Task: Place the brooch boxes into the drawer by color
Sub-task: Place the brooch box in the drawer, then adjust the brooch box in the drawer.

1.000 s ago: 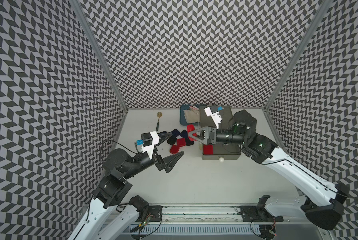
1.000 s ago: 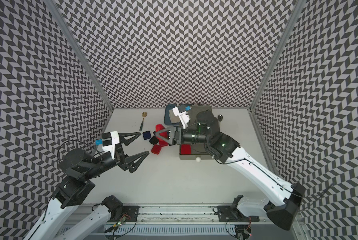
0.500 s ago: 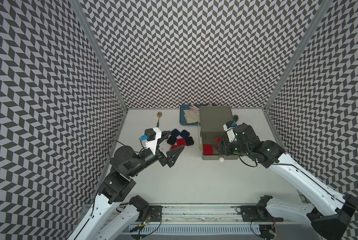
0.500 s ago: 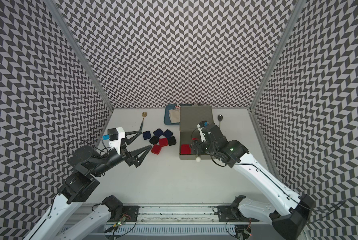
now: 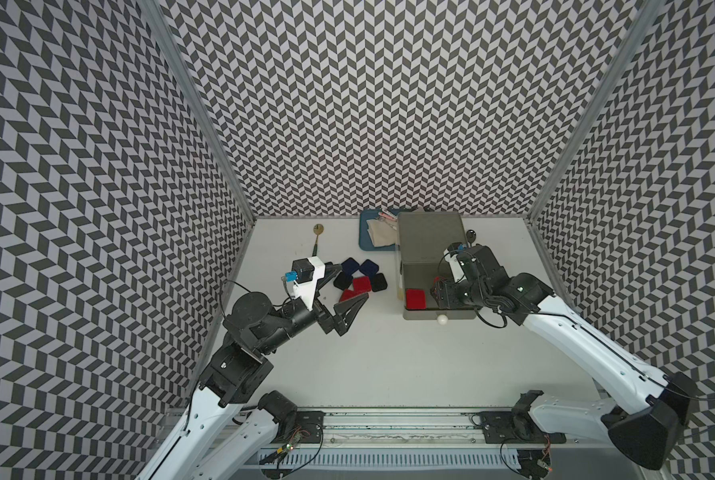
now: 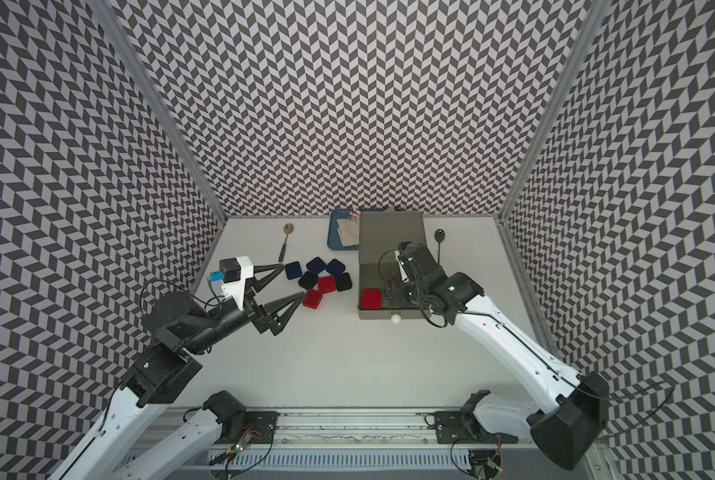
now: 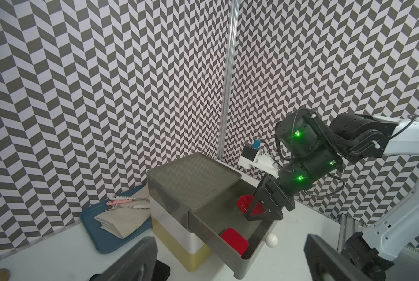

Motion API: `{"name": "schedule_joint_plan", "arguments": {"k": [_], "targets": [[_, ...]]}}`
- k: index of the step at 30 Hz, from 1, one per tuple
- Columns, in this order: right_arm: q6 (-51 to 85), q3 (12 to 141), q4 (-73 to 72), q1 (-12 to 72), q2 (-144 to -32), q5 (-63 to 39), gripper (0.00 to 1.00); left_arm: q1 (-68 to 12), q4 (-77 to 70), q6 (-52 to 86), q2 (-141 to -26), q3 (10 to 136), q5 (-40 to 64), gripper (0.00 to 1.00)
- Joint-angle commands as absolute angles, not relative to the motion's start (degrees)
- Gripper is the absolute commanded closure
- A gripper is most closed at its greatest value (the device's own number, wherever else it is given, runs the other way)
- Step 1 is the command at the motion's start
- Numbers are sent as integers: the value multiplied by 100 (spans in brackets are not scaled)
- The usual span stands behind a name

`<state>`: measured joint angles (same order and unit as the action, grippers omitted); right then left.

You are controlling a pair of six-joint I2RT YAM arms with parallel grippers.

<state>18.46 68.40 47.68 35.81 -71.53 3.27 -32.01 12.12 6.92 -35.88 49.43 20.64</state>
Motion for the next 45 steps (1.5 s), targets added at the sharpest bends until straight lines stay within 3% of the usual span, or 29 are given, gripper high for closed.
{"name": "schedule_joint_plan", "arguments": {"k": [1, 18, 25, 28, 29, 31, 32, 33, 45], "targets": [[1792, 6899, 4608, 3551, -7267, 386, 26, -3227, 1183, 598, -3629, 4919, 2126, 0], [1802, 7080, 4745, 3550, -7524, 195, 18, -3226, 1327, 496, -3634, 4904, 2000, 0], [1697, 7482, 4750, 3551, -7300, 574, 17, -3226, 1334, 530, -3648, 4922, 1942, 0], [1542, 7476, 4745, 3452, -7311, 647, 29, -3226, 1353, 551, -3647, 4914, 1908, 0], [1513, 7458, 4771, 3409, -7357, 587, 40, -3226, 1369, 558, -3647, 4913, 1899, 0], [1503, 7413, 4775, 3384, -7400, 488, 81, -3226, 1405, 562, -3642, 4928, 1883, 0], [1518, 7395, 4772, 3384, -7409, 451, 95, -3226, 1434, 562, -3639, 4931, 1873, 0], [1536, 7390, 4756, 3384, -7426, 419, 99, -3224, 1441, 562, -3632, 4931, 1864, 0], [1447, 7260, 4281, 3266, -7866, 417, 100, -3226, 1527, 659, -3612, 4931, 1841, 0]]}}
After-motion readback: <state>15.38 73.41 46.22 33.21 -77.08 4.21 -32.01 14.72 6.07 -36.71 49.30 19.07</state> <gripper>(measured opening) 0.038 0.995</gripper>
